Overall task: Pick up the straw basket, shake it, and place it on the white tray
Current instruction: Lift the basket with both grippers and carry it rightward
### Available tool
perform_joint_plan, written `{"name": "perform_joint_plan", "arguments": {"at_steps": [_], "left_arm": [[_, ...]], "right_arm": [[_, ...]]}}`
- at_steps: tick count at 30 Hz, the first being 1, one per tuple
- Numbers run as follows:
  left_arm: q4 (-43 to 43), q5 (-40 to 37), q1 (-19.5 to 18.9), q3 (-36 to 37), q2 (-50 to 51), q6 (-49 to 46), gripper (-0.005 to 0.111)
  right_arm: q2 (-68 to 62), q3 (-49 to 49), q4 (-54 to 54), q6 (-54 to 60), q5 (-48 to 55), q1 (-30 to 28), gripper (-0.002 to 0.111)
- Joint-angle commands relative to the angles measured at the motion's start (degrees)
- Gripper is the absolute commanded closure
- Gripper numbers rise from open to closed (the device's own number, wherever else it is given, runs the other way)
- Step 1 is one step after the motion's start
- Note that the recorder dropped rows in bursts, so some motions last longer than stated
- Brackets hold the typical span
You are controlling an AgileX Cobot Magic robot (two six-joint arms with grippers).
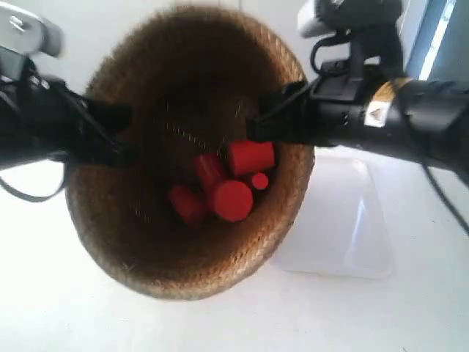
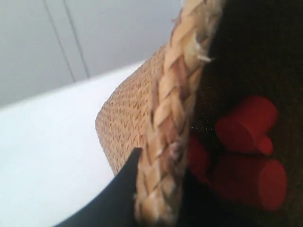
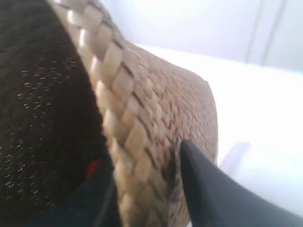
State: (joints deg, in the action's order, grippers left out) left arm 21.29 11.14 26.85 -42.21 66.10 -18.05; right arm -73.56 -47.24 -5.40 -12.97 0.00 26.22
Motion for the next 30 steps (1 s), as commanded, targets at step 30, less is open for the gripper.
{"name": "perform_joint_plan", "arguments": {"at_steps": [30], "left_arm": [[6.1,-20.1,-1.8,-9.5,2.0,-8.0,0.107]], "right_arm": [[1.3,-7.2,8.6,3.3,10.9,-3.4,0.108]]}}
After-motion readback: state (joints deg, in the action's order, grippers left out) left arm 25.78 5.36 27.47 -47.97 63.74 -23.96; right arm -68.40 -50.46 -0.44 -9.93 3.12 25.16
